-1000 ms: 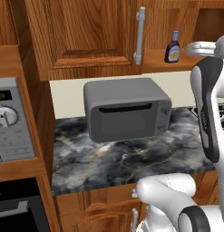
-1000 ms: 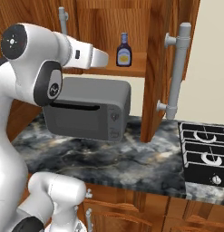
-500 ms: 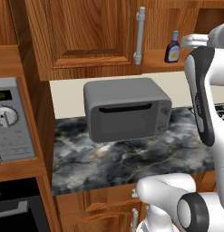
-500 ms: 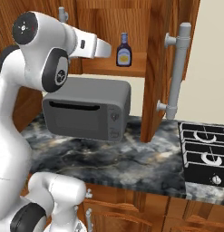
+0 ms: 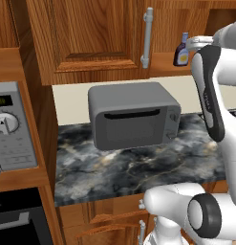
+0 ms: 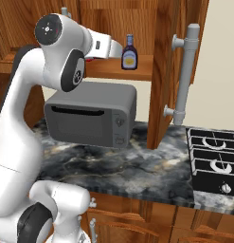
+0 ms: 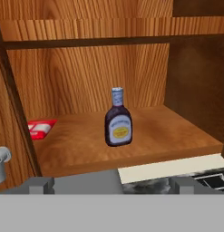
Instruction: The dining table condiment station is running low on condiment bottle. Refill the condiment station by opening the cabinet and taking the condiment bottle from the cabinet and placing it on the dining table.
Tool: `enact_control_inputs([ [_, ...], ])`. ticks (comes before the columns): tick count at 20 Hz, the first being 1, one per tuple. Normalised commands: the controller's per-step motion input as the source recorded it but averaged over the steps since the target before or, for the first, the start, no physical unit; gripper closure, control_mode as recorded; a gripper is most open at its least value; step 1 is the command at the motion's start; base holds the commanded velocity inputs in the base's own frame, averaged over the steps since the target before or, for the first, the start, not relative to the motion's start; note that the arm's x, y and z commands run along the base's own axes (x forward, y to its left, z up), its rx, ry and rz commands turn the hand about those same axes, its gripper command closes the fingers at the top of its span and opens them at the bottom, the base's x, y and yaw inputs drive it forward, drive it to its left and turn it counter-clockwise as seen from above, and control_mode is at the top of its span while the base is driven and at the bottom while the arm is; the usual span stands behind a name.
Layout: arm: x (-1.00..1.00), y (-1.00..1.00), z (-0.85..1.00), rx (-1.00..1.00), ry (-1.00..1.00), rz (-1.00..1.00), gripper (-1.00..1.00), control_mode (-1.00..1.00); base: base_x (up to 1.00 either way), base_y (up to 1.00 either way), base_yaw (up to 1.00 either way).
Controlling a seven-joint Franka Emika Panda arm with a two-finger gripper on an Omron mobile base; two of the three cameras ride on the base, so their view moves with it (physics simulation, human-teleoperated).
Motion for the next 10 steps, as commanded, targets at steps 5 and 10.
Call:
enact_control_inputs([
  [5, 0.37, -0.18, 0.00, 0.00, 0.01, 0.02, -1.00, -1.00, 0.00, 0.00, 0.00],
  [10, 0.32, -0.05, -0.02, 0.00, 0.01, 0.00, -1.00, -1.00, 0.00, 0.00, 0.00],
])
